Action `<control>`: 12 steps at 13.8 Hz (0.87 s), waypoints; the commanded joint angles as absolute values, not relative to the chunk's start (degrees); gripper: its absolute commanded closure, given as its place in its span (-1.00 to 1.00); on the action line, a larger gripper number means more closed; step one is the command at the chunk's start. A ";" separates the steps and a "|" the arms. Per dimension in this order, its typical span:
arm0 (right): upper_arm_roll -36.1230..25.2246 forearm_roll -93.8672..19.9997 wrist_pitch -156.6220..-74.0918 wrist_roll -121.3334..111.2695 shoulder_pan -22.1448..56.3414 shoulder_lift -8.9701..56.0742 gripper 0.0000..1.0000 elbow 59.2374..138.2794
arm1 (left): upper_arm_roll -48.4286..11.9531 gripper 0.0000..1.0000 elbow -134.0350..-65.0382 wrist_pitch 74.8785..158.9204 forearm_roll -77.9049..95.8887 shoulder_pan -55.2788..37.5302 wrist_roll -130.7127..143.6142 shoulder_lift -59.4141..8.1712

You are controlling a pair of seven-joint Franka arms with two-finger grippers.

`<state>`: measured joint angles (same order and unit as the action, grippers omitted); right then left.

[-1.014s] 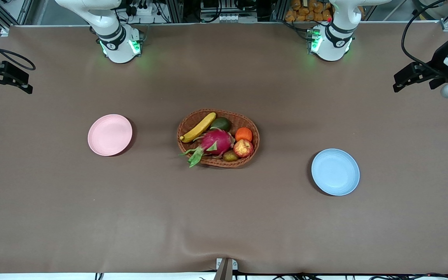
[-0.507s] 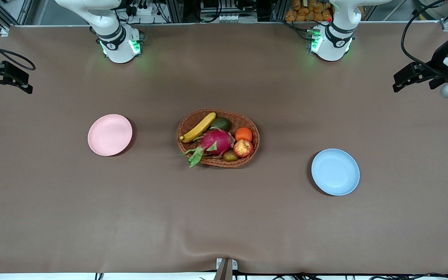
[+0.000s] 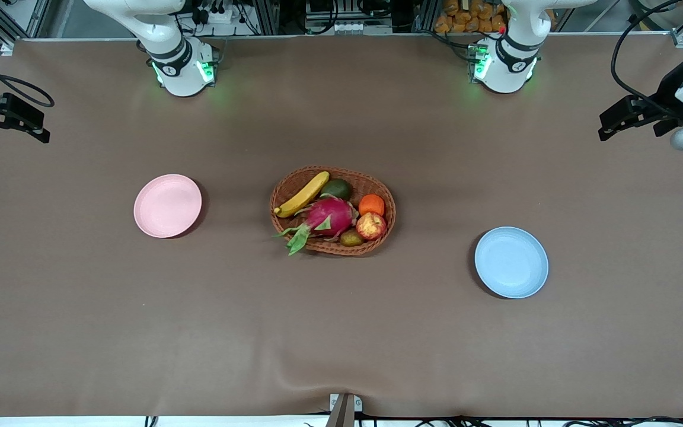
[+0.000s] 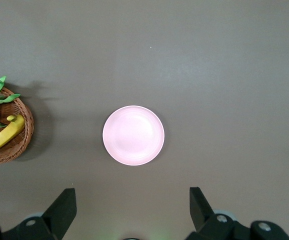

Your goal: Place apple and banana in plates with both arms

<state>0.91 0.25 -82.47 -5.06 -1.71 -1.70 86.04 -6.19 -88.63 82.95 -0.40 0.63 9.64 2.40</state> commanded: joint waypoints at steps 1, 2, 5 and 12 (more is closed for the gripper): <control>1.05 0.53 -81.65 -4.31 -1.76 -1.05 -1.00 84.73 | -6.24 -1.00 -88.07 82.00 -0.09 0.53 8.88 2.20; 1.05 0.53 -81.56 -4.31 -1.76 -1.05 -1.00 84.73 | -6.24 -1.00 -88.07 82.00 -0.09 0.44 8.96 2.20; 1.05 0.53 -81.56 -4.31 -1.85 -1.05 -1.00 84.73 | -6.24 -1.00 -88.07 82.00 -0.09 0.26 8.96 2.11; 1.05 0.53 -81.56 -4.31 -1.85 -1.05 -1.00 84.73 | -6.59 -1.00 -87.98 82.35 0.44 -0.26 9.66 0.53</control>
